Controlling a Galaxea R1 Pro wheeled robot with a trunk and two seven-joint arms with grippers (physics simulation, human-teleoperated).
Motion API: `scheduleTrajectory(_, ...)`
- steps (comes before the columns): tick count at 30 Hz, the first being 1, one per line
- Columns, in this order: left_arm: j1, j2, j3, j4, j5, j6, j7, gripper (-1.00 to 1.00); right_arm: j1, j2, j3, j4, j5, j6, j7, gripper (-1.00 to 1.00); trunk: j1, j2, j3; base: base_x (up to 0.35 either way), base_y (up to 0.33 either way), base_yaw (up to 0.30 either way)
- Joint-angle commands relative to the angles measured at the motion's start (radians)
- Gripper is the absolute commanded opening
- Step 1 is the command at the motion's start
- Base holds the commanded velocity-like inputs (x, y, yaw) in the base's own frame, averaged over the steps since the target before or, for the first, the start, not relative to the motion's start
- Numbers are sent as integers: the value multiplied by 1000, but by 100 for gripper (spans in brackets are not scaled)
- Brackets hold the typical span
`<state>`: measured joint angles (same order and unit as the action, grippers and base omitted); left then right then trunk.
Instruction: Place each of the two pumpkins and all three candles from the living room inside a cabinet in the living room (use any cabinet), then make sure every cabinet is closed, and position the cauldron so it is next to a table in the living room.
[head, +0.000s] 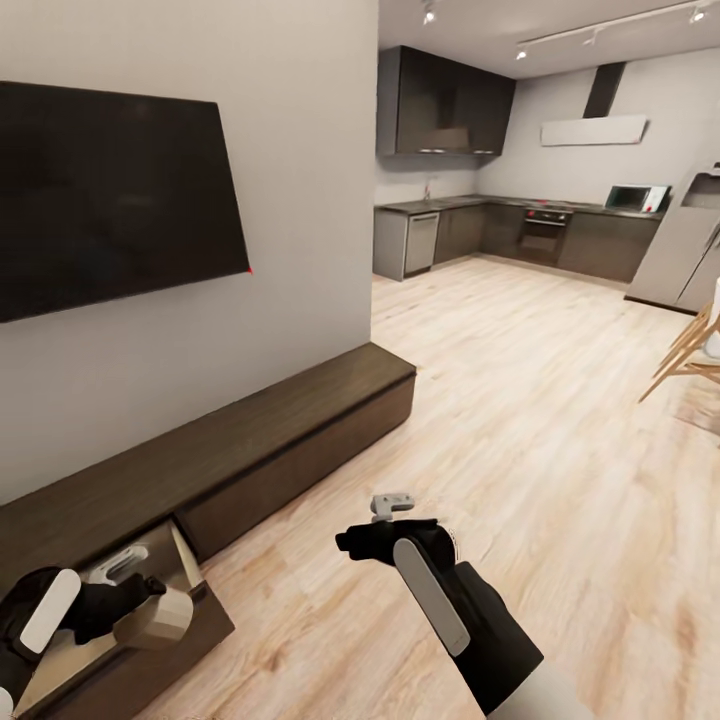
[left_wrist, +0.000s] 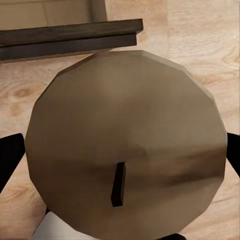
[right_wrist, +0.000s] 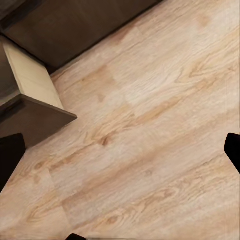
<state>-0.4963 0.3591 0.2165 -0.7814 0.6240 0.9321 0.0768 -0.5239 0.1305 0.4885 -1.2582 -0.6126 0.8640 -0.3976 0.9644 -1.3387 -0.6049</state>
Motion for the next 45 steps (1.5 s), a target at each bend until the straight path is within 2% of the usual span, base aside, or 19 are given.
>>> scheduleTrajectory(1, 0, 0, 1, -1, 13, 5, 8, -100, -1, 0, 5, -1, -10, 2, -10, 100, 0, -1, -2, 0, 0, 207)
scheduleTrajectory(35, -1, 0, 1, -2, 13, 8, 8, -100, -1, 0, 15, 7, -10, -7, -7, 100, 0, -1, -46, 0, 0, 200)
scheduleTrajectory(41, 0, -9, 0, -2, 13, 7, 8, -100, -1, 0, 15, 8, -10, -12, -7, 100, 0, -1, -53, 0, 0, 197)
scheduleTrajectory(45, -1, -13, 0, -2, 13, 7, 8, -100, -1, 0, 34, 9, -10, -13, -7, 100, 0, -1, -58, 0, 0, 197)
